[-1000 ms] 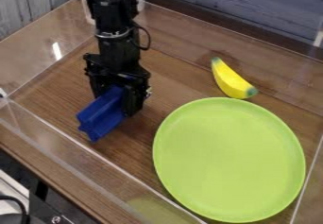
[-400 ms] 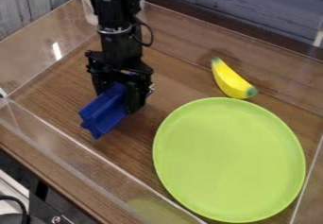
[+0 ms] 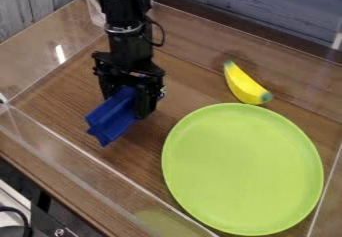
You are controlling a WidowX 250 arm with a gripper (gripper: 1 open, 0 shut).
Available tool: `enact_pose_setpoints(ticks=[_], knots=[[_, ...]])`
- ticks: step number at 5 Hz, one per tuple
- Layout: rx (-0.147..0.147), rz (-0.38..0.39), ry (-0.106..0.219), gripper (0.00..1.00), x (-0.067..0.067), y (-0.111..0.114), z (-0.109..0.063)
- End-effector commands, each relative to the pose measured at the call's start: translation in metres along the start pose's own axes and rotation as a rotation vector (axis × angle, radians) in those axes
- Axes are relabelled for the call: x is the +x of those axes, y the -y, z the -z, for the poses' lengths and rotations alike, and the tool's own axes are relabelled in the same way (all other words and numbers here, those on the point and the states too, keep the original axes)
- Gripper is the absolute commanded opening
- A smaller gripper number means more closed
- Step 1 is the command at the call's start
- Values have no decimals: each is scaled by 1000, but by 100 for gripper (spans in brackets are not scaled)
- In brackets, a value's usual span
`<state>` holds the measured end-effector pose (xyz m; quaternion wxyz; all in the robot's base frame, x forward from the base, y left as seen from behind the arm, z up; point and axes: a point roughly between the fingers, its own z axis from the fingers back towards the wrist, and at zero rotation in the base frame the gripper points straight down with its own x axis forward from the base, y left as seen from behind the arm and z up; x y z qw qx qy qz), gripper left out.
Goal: Put the blue object in the green plate
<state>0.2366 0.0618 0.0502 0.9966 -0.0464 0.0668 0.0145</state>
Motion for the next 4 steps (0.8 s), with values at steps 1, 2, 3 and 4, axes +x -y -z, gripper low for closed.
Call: enact_pose_setpoints(ticks=[1,2,3,4], knots=[[21,9,81,0,10,1,-22],[18,7,81,0,10,3,-24],[16,5,84,0,11,4,-25],[13,4,85,0,11,6,-27]])
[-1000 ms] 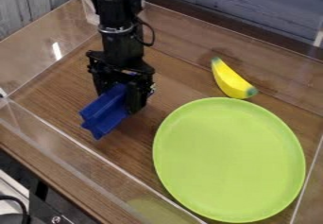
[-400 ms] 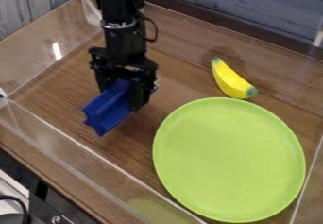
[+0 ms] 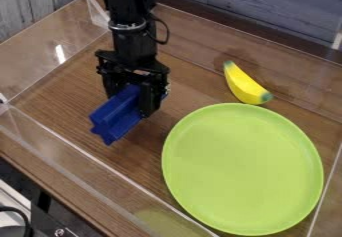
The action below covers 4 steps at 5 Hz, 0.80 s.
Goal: Put the blue object in the green plate
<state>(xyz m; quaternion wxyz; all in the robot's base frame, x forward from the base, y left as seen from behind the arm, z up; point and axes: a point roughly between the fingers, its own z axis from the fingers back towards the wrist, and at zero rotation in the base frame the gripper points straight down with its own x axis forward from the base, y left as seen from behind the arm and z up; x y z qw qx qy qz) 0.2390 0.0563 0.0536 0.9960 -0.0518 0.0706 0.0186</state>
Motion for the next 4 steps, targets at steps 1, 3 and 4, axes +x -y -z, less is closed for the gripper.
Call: enact_pose_setpoints(ticks=[1,3,4], knots=[[21,12,94,0,10,2,-25],[3,20,108,0,15,17,-36],[-16,47,116,0,20,43,-43]])
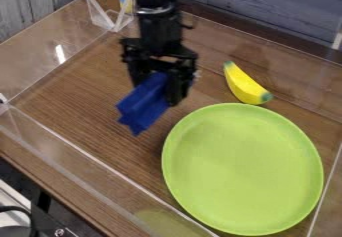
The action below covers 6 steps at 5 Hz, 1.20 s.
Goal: Put the blue object in the green plate
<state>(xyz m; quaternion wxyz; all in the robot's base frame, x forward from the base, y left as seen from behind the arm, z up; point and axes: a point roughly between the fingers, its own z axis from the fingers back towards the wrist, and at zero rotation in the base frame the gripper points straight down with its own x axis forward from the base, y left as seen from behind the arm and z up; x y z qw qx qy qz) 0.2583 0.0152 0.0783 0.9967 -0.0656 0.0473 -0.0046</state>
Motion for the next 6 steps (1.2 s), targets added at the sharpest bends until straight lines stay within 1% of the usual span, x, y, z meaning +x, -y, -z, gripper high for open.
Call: enact_pose_setpoints(ticks=[1,2,3,4,5,6], knots=[[-6,35,76,0,15,38,-19],[-21,63,79,0,21,72,-13],[-29,86,78,0,23,100,-3],[-25,114,68,0,13,113,8],[-22,116,71,0,14,105,13],[-20,115,72,0,16,96,16]])
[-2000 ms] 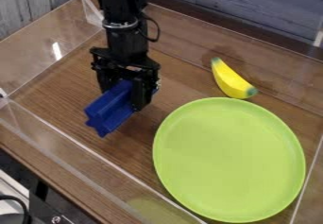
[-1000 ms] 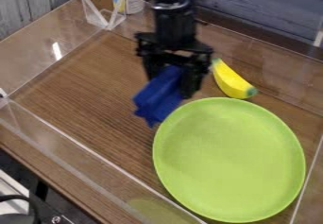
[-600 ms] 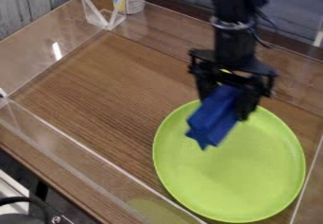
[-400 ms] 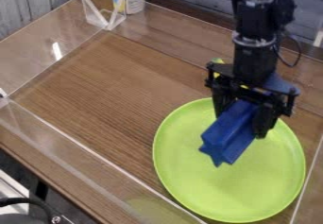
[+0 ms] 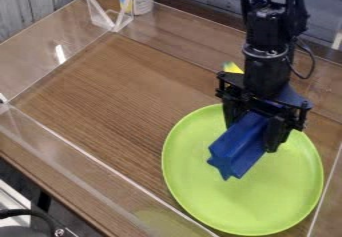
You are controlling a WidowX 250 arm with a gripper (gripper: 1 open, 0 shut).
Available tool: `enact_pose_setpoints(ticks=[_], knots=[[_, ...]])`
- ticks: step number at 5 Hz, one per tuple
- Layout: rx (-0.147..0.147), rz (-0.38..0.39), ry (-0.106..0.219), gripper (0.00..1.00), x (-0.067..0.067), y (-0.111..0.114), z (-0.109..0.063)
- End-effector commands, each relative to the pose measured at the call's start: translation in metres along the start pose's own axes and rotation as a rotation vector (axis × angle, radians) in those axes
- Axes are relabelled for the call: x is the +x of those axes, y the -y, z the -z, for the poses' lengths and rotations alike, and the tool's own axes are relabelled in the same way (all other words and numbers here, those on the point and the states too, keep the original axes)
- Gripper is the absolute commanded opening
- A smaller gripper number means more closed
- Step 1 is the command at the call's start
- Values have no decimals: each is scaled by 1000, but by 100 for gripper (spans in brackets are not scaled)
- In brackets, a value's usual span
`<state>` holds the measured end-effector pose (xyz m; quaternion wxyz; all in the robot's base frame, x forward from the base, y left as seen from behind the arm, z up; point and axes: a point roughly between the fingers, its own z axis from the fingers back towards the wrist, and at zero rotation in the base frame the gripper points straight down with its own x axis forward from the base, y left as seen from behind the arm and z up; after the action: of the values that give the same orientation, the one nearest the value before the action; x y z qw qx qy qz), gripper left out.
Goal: Put the blue object in the green plate
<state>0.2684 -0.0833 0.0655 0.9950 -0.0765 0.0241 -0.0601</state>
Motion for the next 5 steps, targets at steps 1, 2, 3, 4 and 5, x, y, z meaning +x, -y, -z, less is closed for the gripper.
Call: enact_pose_setpoints(ticks=[1,2,3,4,5], knots=[[1,-2,32,0,5,-8,-6],[3,2,23,0,4,-7,0],[5,6,13,0,4,-6,6],[6,10,3,0,4,-5,13],[7,12,-5,0,4,-4,18]])
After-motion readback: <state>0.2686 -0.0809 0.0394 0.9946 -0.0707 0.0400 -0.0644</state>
